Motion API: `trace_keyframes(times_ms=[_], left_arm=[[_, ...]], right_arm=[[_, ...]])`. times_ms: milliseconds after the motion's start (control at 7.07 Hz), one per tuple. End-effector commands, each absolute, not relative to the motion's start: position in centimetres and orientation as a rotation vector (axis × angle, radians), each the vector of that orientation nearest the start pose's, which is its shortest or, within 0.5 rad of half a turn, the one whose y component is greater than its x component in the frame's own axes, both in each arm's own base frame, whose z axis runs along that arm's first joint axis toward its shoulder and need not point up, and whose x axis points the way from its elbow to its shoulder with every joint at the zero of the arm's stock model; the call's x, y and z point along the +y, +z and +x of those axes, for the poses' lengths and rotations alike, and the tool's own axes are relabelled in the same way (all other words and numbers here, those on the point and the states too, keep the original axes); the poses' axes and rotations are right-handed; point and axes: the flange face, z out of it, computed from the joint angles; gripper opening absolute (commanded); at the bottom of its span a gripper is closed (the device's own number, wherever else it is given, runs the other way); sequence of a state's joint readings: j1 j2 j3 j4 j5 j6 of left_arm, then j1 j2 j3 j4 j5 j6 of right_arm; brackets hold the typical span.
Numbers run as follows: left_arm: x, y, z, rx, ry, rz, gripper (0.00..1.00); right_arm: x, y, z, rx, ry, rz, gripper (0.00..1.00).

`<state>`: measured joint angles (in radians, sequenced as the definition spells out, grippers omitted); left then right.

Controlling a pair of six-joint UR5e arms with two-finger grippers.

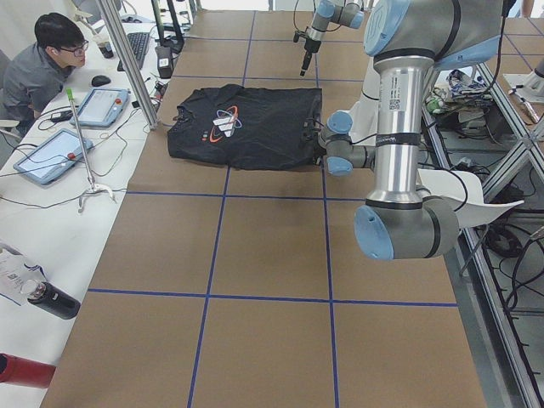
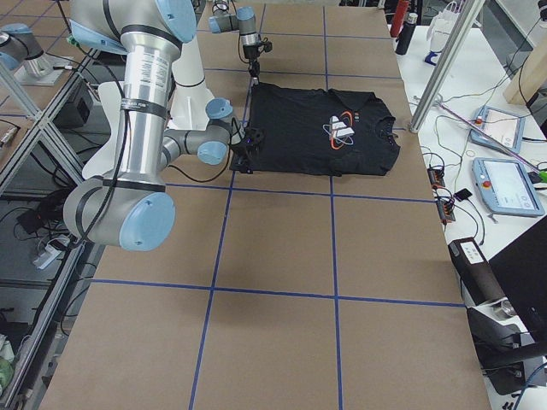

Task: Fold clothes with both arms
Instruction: 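Align both grippers at the hem corners and pinch the hem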

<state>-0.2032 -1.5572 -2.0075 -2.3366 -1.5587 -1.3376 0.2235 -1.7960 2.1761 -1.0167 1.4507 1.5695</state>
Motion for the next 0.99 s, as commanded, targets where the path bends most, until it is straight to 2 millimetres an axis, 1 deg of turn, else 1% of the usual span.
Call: trace_keyframes(times_ms=[0, 141, 424, 707, 848], left_arm=[[-23.0, 37.0, 44.4, 1.158, 0.013, 0.277, 0.0], [-23.1, 36.8, 44.3, 1.158, 0.0, 0.298, 0.0], [-22.9, 36.8, 44.5, 1.158, 0.003, 0.297, 0.0], [-22.5, 36.8, 44.6, 1.159, 0.01, 0.293, 0.0], [-22.6, 36.8, 44.6, 1.159, 0.009, 0.294, 0.0]], right_arm=[[-19.8, 41.6, -38.8, -0.882, 0.257, 0.228, 0.82], [-18.6, 41.7, -39.5, -0.88, 0.245, 0.222, 0.74], [-16.7, 41.7, -40.7, -0.884, 0.213, 0.232, 0.69], [-15.4, 42.4, -41.6, -0.877, 0.206, 0.228, 0.66], [-15.1, 42.8, -42.0, -0.87, 0.2, 0.227, 0.66]])
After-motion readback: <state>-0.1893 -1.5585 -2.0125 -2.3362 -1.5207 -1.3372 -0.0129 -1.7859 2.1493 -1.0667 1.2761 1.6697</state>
